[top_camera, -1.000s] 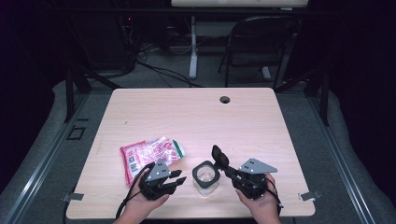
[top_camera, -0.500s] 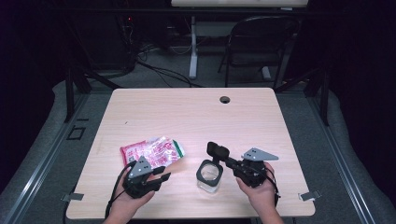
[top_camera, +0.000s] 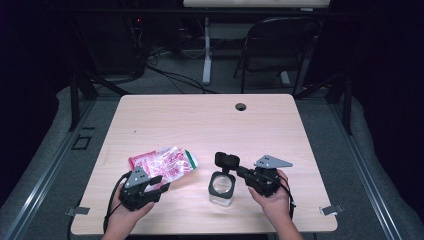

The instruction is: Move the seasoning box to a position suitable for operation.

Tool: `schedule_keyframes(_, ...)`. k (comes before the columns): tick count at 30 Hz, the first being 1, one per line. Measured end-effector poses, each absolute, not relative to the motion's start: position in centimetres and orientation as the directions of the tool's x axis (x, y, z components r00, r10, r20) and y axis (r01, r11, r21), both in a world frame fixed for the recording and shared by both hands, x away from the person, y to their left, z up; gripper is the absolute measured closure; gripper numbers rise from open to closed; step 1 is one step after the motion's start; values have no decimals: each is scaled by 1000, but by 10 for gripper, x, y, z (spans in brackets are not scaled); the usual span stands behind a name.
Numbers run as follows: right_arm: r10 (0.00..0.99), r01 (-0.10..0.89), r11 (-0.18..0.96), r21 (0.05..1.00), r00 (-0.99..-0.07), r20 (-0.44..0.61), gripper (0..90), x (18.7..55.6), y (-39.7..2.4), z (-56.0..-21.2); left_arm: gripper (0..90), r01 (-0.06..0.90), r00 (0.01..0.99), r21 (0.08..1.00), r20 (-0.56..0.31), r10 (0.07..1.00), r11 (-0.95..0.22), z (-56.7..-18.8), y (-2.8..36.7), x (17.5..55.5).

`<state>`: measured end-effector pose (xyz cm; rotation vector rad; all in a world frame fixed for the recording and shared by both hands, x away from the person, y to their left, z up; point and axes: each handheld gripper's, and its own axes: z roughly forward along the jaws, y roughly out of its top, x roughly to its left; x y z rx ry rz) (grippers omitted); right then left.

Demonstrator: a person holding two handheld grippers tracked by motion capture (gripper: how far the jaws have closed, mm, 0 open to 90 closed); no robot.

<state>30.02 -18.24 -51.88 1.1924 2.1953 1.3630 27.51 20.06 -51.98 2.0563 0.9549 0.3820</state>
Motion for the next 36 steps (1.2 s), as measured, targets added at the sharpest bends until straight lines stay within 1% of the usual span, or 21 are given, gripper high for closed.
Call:
schedule_keyframes(5,773,484,226,845,-617,148,809,296,-183,-518,589,501,654,777,-52,754,-381,-523,204,278)
schedule_keyframes(9,772,485,209,849,-615,161,787,292,-185,-519,578,492,650,767,-9,760,-412,-526,206,280)
schedule_keyframes(10,772,485,204,850,-613,164,783,291,-187,-519,564,483,650,763,17,760,-430,-528,204,281)
schedule_keyframes(17,779,480,198,855,-606,161,777,286,-190,-519,542,488,653,738,47,756,-466,-539,199,286)
schedule_keyframes(21,784,483,189,855,-599,165,774,284,-193,-520,504,491,650,730,56,758,-475,-546,194,290)
schedule_keyframes(22,786,484,191,854,-597,162,773,283,-194,-519,494,481,659,723,76,748,-497,-548,190,291)
schedule_keyframes(23,787,485,192,853,-595,161,771,282,-195,-519,485,481,659,723,76,748,-497,-548,190,291)
schedule_keyframes(24,788,486,191,853,-594,162,770,282,-196,-519,482,471,662,716,100,743,-516,-551,185,292)
schedule_keyframes(28,797,488,179,855,-581,165,769,277,-199,-520,457,451,673,705,133,727,-547,-555,176,296)
schedule_keyframes(29,797,488,179,855,-581,165,769,277,-199,-520,448,451,673,705,133,727,-547,-555,176,296)
schedule_keyframes(32,807,489,171,855,-567,164,767,273,-205,-520,437,451,667,683,170,725,-575,-561,171,301)
schedule_keyframes(36,818,495,152,856,-549,172,765,268,-210,-520,422,454,659,676,184,729,-581,-564,167,305)
